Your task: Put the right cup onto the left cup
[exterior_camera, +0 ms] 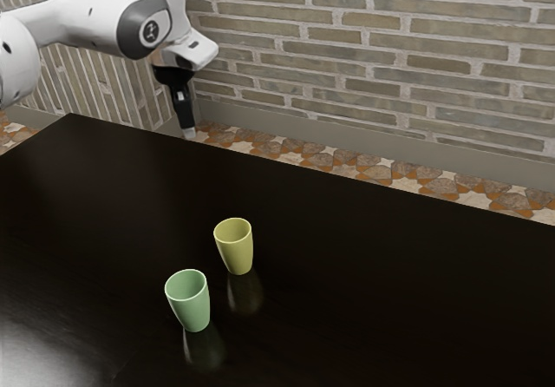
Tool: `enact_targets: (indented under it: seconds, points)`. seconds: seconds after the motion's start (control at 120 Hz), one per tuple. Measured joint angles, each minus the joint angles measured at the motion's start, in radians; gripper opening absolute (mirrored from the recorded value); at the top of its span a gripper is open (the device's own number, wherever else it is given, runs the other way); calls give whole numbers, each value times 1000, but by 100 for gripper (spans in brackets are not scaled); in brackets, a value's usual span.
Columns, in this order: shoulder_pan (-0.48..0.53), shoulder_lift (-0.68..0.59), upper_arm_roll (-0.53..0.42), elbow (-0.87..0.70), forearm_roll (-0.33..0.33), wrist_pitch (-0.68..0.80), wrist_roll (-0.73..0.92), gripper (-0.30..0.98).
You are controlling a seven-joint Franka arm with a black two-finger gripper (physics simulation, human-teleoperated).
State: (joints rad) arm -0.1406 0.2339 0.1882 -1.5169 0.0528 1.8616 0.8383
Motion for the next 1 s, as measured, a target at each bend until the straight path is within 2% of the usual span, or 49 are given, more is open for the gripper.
enact_targets:
  seconds: [0.242, 0.358, 0.483, 0.742, 0.783, 0.917, 1.0]
  points:
    - [-57, 104, -36, -2, -27, 32, 42, 69]
    - [-51, 167, -62, -9, -32, 54, 45, 69]
    - [-25, 198, -96, -86, -34, 108, 43, 69]
    - [-12, 202, -101, -215, -24, 217, 34, 68]
    - [-11, 202, -101, -219, -18, 227, 32, 61]
    - [-19, 199, -102, -223, 22, 248, 22, 26]
    - [-24, 198, -108, -227, 33, 255, 9, 12]
